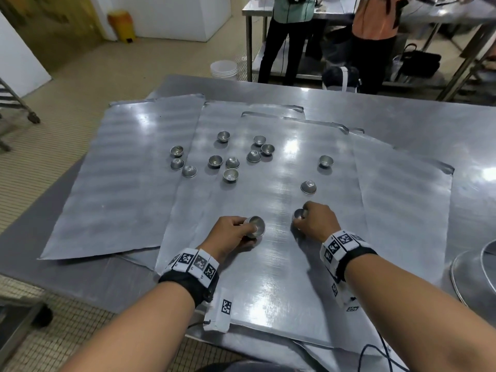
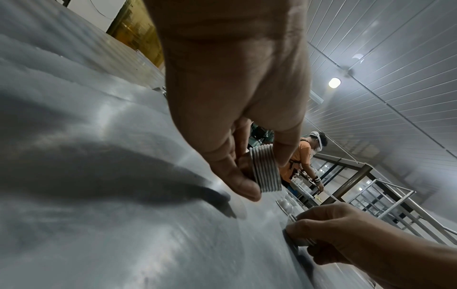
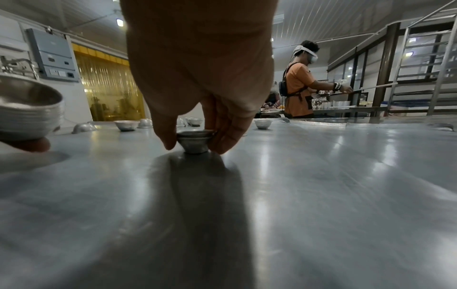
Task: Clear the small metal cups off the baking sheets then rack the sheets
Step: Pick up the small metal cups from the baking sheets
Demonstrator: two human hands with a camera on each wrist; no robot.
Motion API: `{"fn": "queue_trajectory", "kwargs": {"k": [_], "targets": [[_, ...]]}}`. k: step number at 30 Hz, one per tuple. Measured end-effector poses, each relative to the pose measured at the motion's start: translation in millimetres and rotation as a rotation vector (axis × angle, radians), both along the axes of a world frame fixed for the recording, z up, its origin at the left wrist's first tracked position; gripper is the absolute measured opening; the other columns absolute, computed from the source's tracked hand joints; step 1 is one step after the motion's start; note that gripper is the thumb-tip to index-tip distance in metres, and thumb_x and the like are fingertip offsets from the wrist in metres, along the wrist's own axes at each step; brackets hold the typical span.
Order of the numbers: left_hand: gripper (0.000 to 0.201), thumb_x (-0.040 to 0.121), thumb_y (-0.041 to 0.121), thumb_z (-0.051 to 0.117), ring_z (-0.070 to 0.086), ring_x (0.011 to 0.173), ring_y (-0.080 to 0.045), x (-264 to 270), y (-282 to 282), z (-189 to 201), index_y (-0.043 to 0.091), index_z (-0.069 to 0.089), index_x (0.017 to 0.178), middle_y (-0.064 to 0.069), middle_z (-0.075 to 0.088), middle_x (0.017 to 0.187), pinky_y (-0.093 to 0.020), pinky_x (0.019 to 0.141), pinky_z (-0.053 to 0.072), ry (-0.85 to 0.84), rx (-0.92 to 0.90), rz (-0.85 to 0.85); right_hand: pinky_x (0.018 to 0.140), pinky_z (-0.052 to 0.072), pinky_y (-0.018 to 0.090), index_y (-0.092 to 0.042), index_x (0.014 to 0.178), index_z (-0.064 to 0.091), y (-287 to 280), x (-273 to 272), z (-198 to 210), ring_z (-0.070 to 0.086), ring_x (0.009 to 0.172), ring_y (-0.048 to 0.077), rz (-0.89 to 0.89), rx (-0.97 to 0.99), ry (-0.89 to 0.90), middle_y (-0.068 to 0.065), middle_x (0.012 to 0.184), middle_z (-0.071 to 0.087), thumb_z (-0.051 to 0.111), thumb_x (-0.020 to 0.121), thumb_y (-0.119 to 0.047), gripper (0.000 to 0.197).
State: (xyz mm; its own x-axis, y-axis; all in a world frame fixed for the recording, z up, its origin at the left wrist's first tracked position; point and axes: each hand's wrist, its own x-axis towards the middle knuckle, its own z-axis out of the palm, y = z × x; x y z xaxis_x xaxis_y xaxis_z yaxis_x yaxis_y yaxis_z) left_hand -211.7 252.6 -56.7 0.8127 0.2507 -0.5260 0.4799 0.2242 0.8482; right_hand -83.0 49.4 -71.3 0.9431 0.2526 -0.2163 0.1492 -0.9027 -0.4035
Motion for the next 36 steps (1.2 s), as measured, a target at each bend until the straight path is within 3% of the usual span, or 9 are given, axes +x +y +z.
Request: {"fn": "queue_trajectory", "kwargs": {"k": [7,11,15,20,22,24,27,31,36], "targets": [[0.017,0.084,0.002,0.073,0.073,0.083,-0.029,-13,10,0,0.0,0.076,0.101,-0.022,0.071,0.102,-0.041,0.074,0.063,-0.024,0.011,0.053,0.082,0.052,0.036,-0.017,0.107,0.069,20,-30,20,0.064,0.094,0.022,0.073,0.247,-0.024,0.001,0.101,0.072,0.075,0.078,-0.042,0.039],[0.016,0.083,0.002,0.073,0.069,0.073,-0.028,-21,13,0,0.001,0.077,0.099,-0.019,0.071,0.088,-0.04,0.077,0.062,-0.056,-0.018,0.078,0.08,0.05,0.027,-0.02,0.114,0.068,41,-53,33,0.065,0.092,0.013,0.14,0.438,-0.027,-0.006,0.106,0.07,0.08,0.077,-0.041,0.044],[0.018,0.085,0.006,0.069,0.071,0.084,-0.026,-24,16,1,0.001,0.076,0.101,-0.016,0.074,0.092,-0.042,0.091,0.059,-0.057,-0.073,0.082,0.078,0.052,0.02,-0.024,0.114,0.067,56,-68,31,0.066,0.09,0.006,0.209,0.5,-0.008,-0.009,0.106,0.072,0.08,0.075,-0.044,0.046],[0.046,0.053,0.023,0.075,0.07,0.092,-0.035,-27,20,8,-0.007,0.072,0.088,-0.037,0.068,0.106,-0.061,0.101,0.05,-0.103,-0.079,0.136,0.082,0.052,0.023,-0.024,0.116,0.066,69,-80,26,0.066,0.092,0.006,0.235,0.514,-0.021,-0.009,0.105,0.073,0.083,0.073,-0.046,0.051],[0.045,0.058,0.023,0.073,0.071,0.089,-0.036,-27,21,9,-0.008,0.072,0.09,-0.04,0.066,0.107,-0.064,0.101,0.048,-0.1,-0.103,0.151,0.084,0.054,0.026,-0.028,0.115,0.065,72,-82,23,0.067,0.093,0.005,0.237,0.513,-0.013,-0.011,0.106,0.073,0.081,0.072,-0.051,0.051],[0.041,0.07,0.018,0.068,0.071,0.086,-0.034,-28,20,9,-0.013,0.069,0.097,-0.041,0.065,0.108,-0.064,0.101,0.048,-0.099,-0.136,0.172,0.084,0.056,0.03,-0.031,0.114,0.064,74,-83,19,0.068,0.094,0.005,0.24,0.518,-0.01,-0.011,0.105,0.073,0.078,0.07,-0.055,0.053],[0.046,0.07,0.016,0.069,0.068,0.085,-0.033,-26,20,6,-0.019,0.064,0.099,-0.043,0.064,0.099,-0.056,0.097,0.054,-0.113,-0.147,0.186,0.083,0.056,0.032,-0.033,0.116,0.063,75,-84,15,0.068,0.093,0.006,0.24,0.511,-0.016,-0.011,0.105,0.073,0.077,0.069,-0.058,0.056],[0.025,0.091,0.013,0.072,0.068,0.07,-0.025,-24,20,0,-0.009,0.072,0.101,-0.023,0.069,0.085,-0.033,0.064,0.059,-0.104,-0.093,0.118,0.089,0.055,0.032,-0.033,0.128,0.058,70,-84,12,0.067,0.102,0.007,0.269,0.51,0.033,-0.009,0.117,0.071,0.077,0.067,-0.062,0.07],[0.019,0.086,0.016,0.078,0.07,0.078,-0.028,-11,14,-8,0.002,0.077,0.1,-0.02,0.073,0.089,-0.04,0.079,0.06,-0.096,-0.049,0.053,0.092,0.055,0.028,-0.028,0.136,0.056,46,-71,11,0.067,0.103,0.003,0.236,0.513,0.065,-0.008,0.128,0.067,0.073,0.081,-0.055,0.063]]}}
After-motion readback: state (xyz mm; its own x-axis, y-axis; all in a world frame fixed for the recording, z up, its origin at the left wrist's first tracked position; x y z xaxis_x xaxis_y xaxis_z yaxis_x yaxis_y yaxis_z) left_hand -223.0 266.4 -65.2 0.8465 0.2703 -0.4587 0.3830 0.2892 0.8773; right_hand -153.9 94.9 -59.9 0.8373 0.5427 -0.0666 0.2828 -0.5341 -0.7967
